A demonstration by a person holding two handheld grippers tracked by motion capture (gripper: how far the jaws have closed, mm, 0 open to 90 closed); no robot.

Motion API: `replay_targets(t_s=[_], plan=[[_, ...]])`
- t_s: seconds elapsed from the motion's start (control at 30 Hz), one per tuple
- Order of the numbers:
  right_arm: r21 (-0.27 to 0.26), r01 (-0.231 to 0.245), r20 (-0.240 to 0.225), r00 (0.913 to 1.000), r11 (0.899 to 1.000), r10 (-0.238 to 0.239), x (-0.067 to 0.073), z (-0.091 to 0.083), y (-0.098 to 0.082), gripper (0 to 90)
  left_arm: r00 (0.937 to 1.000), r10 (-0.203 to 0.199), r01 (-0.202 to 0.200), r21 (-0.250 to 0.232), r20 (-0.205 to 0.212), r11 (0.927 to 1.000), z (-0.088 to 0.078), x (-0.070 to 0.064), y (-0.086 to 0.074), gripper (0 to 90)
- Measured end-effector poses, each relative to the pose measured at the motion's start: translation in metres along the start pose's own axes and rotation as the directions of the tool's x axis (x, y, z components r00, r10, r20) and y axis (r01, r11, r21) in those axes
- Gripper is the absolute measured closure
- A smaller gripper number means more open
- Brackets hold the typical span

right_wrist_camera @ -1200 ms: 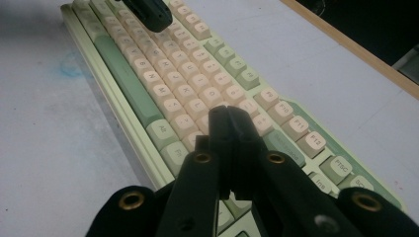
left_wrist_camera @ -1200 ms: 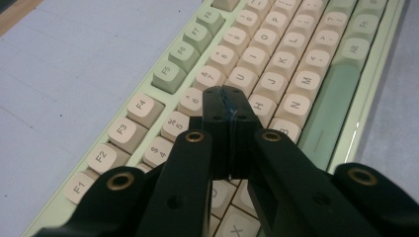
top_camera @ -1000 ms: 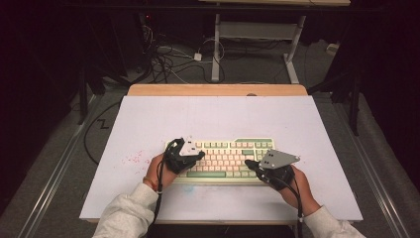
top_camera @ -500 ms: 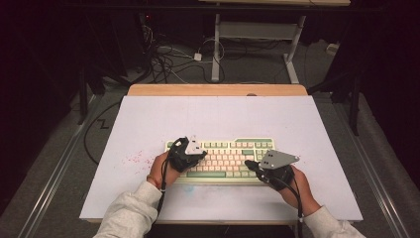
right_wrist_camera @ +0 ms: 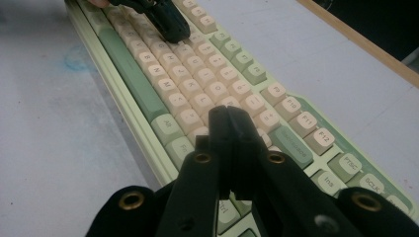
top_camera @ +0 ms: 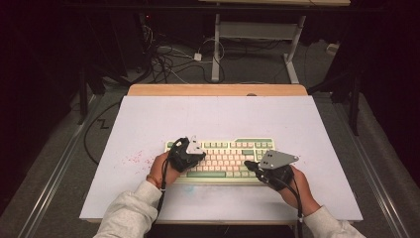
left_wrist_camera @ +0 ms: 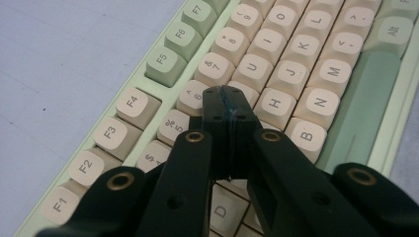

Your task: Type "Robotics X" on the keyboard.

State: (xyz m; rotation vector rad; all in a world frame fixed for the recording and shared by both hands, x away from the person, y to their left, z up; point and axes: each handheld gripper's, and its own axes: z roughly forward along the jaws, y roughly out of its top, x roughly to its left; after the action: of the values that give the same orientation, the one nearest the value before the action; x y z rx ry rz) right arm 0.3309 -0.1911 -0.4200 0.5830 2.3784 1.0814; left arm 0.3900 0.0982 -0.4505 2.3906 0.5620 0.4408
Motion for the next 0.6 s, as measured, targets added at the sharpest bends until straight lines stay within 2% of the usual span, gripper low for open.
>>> replay_targets(t_s=[0.1, 0.6], plan=[[-0.002, -0.009, 0.002, 1.0000, 1.000, 0.009, 0.000, -0.001, 0.000, 90.0, 0.9999, 0.005, -0.006, -0.020, -0.016, 0.9998, -0.004, 0.000, 0.000, 87.4], [-0.008, -0.003, 0.009, 1.0000, 1.000, 0.003, -0.002, -0.002, 0.000, 90.0, 0.9993, 0.010, -0.013, -0.096, -0.035, 0.9953, -0.022, -0.001, 0.001, 87.3]])
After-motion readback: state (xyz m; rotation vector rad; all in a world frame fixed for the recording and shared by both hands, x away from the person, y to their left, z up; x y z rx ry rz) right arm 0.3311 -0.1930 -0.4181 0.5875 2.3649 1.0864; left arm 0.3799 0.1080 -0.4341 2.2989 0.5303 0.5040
